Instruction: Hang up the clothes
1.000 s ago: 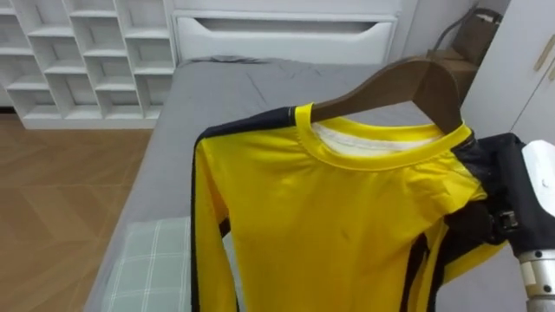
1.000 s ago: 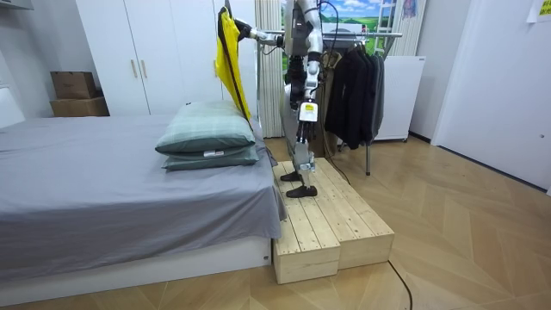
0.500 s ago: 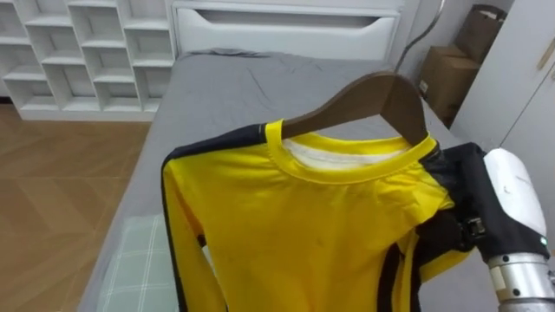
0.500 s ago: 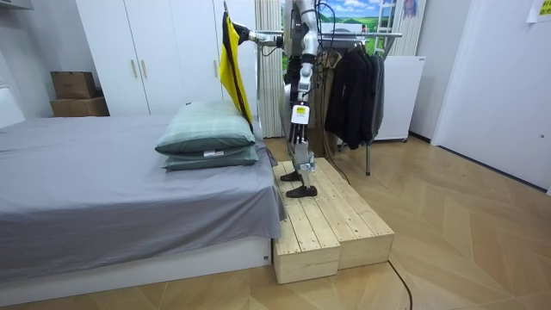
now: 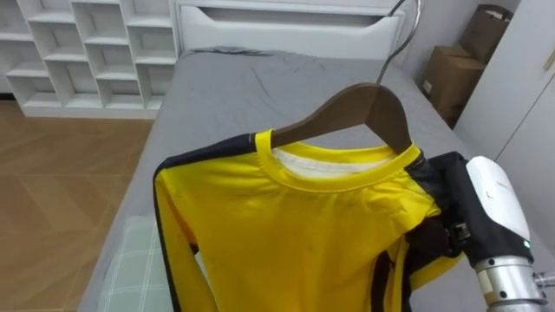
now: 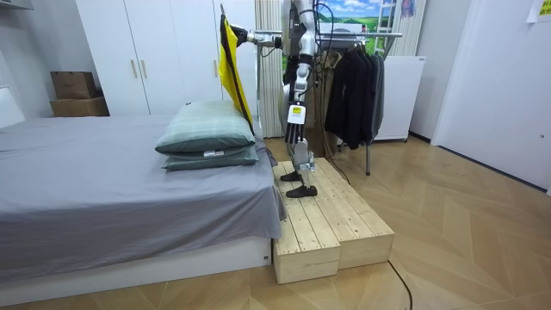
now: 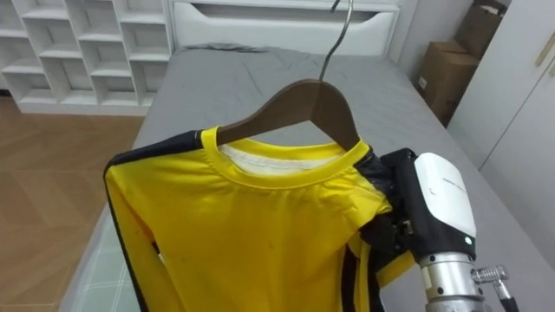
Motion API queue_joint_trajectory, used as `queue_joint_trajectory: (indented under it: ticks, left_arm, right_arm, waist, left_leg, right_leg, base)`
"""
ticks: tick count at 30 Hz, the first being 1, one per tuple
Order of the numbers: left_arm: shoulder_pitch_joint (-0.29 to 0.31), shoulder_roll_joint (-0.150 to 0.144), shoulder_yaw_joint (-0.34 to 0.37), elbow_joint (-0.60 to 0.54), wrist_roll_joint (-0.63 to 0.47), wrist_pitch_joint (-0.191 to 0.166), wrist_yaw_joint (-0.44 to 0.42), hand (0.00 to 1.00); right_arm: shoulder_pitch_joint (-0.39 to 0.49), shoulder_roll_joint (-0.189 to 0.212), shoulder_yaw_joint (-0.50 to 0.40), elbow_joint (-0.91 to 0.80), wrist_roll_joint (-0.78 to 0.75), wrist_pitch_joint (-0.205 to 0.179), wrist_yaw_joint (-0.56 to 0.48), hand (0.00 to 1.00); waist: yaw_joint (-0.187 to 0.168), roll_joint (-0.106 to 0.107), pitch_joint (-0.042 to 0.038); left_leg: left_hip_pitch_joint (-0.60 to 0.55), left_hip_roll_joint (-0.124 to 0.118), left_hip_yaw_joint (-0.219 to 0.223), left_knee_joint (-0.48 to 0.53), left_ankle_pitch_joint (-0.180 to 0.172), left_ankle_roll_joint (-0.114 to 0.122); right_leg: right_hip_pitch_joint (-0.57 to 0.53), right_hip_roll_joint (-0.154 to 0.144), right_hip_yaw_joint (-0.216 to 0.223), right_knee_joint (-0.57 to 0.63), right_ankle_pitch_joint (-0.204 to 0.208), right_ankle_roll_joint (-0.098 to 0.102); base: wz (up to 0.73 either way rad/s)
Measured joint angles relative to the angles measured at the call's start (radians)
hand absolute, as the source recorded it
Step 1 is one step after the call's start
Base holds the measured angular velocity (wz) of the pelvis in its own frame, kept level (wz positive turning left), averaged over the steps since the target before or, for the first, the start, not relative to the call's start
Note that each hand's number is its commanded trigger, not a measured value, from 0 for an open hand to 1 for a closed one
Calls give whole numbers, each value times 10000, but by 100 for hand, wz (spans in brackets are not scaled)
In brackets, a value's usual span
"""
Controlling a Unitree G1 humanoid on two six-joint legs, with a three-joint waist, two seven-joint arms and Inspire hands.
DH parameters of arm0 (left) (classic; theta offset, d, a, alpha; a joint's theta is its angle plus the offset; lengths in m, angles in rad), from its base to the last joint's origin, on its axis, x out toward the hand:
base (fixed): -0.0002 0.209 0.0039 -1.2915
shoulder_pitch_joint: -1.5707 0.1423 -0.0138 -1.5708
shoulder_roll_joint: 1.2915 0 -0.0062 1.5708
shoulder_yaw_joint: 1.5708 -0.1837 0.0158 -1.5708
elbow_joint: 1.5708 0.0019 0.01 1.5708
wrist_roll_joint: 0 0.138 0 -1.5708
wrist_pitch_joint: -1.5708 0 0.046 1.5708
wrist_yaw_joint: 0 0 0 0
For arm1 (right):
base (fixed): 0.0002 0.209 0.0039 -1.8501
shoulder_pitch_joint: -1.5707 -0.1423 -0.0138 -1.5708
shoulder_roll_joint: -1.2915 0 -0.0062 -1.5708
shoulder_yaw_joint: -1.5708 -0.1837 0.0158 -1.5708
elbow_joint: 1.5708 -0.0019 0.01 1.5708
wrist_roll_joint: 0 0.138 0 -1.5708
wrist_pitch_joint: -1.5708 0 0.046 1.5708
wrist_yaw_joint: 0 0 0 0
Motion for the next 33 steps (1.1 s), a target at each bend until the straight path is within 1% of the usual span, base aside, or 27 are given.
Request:
queue_joint_trajectory:
  ticks: [2, 8, 9, 14, 17, 20, 21, 23, 24, 25, 26, 27, 28, 29, 30, 31, 32, 33]
  left_arm:
    - [34, -2, 2, 13, -5, 1, 0, 0]
    - [123, -15, 2, 3, -7, 5, -11, 0]
    - [119, -18, 2, -5, -3, 5, -16, 0]
    - [124, -43, 2, -18, 110, 5, -21, 0]
    - [105, -51, -3, -41, 108, 4, -16, 0]
    - [35, -49, -1, 4, 107, 13, -14, 0]
    - [9, -48, -19, 8, 107, 16, -13, 0]
    - [-24, -29, -25, -3, 121, 26, -5, 0]
    - [-97, -12, -73, -4, 126, 63, -8, 0]
    - [-132, -8, -142, -3, 142, 102, -8, 0]
    - [-177, -5, -246, -13, 399, 150, -12, 0]
    - [-186, 11, -247, -11, 663, 187, -14, 0]
    - [-185, 23, -246, -9, 800, 208, -14, 0]
    - [-187, 30, -249, -6, 1015, 237, -14, 0]
    - [-235, 54, -269, -15, 1154, 241, -14, 0]
    - [-246, 74, -272, -25, 1216, 244, -13, 0]
    - [-229, 78, -337, -63, 1222, 260, -13, 0]
    - [-131, 49, -387, -111, 1212, 264, -21, 0]
  right_arm:
    - [0, 23, 0, 1, 0, 67, 29, 100]
    - [0, 46, -1, 1, 5, 73, 245, 100]
    - [0, 69, -1, 0, 4, 73, 296, 100]
    - [0, 151, 1, 0, -19, 73, 337, 100]
    - [4, 259, 2, 5, 63, 73, 339, 100]
    - [3, 266, -5, 127, 122, 73, 343, 100]
    - [2, 266, 1, 133, 107, 73, 345, 100]
    - [2, 299, 17, 134, 93, 69, 346, 100]
    - [-4, 332, 18, 152, 94, 68, 347, 100]
    - [-4, 340, 32, 159, 64, 73, 347, 100]
    - [-18, 338, 95, 153, 50, 73, 351, 100]
    - [-21, 355, 214, 141, 47, 70, 366, 100]
    - [-20, 369, 272, 127, 23, 71, 384, 100]
    - [-12, 383, 325, 87, -111, 71, 453, 100]
    - [-48, 391, 369, 79, -205, 79, 464, 100]
    - [-50, 418, 408, 77, -252, 80, 464, 100]
    - [-69, 423, 548, 76, -251, 99, 452, 100]
    - [-158, 392, 791, 95, -229, 158, 436, 100]
  waist:
    - [0, -13, 6]
    - [-5, -90, 34]
    - [-5, -108, 49]
    - [-4, -115, 57]
    - [-17, -107, 60]
    - [-20, -92, 59]
    - [-22, -81, 70]
    - [-34, -64, 68]
    - [-37, -33, 92]
    - [-29, -26, 98]
    - [-11, -32, 80]
    - [-18, 14, 103]
    - [-28, 12, 103]
    - [-90, 47, 85]
    - [-97, 43, 67]
    - [-106, 9, 44]
    - [-97, 99, 46]
    - [-81, 331, 75]
  left_leg:
    - [6, -1, 0, 1, 1, 0]
    - [-17, -7, 0, -6, -2, -1]
    - [-22, -12, 0, -12, -5, -4]
    - [-21, -2, 13, -13, -9, -12]
    - [5, 20, 159, -9, -12, -19]
    - [86, 71, 362, -5, -18, -29]
    - [174, 145, 459, -7, -35, -50]
    - [250, 207, 646, 12, -86, -72]
    - [321, 251, 767, 21, -126, -95]
    - [345, 281, 868, 46, -143, -113]
    - [337, 388, 1148, 207, -256, -159]
    - [302, 515, 1459, 492, -448, -236]
    - [254, 586, 1570, 721, -552, -292]
    - [111, 758, 1827, 1319, -820, -417]
    - [-163, 945, 2205, 2207, -1005, -627]
    - [-422, 1077, 2314, 2933, -1032, -674]
    - [-963, 1335, 2073, 4486, -976, -679]
    - [-1473, 1390, 1162, 5929, -664, -575]
  right_leg:
    - [17, -2, -3, -1, 0, 0]
    - [14, -9, -10, -29, -12, -4]
    - [12, -11, -9, -38, -36, -11]
    - [3, 12, 35, -32, -52, -20]
    - [-68, 49, 252, -20, -55, -29]
    - [-72, 72, 361, 48, -55, -30]
    - [-85, 110, 448, 164, -55, -31]
    - [-172, 170, 523, 369, -61, -55]
    - [-244, 219, 597, 431, -53, -76]
    - [-278, 252, 659, 485, -52, -87]
    - [-397, 362, 846, 663, -68, -134]
    - [-503, 463, 834, 786, -114, -216]
    - [-567, 514, 816, 847, -150, -275]
    - [-646, 655, 867, 972, -224, -385]
    - [-777, 813, 1128, 1159, -330, -485]
    - [-828, 871, 1280, 1213, -368, -514]
    - [-843, 1133, 1840, 1291, -327, -616]
    - [-818, 1502, 2639, 1486, -257, -733]
  base:
    - [0]
    - [0]
    - [0]
    - [-1]
    - [-13]
    - [-19]
    - [-24]
    - [-26]
    - [-26]
    - [-46]
    - [-66]
    - [-78]
    - [-86]
    - [-98]
    - [-106]
    - [-129]
    - [-164]
    - [-218]
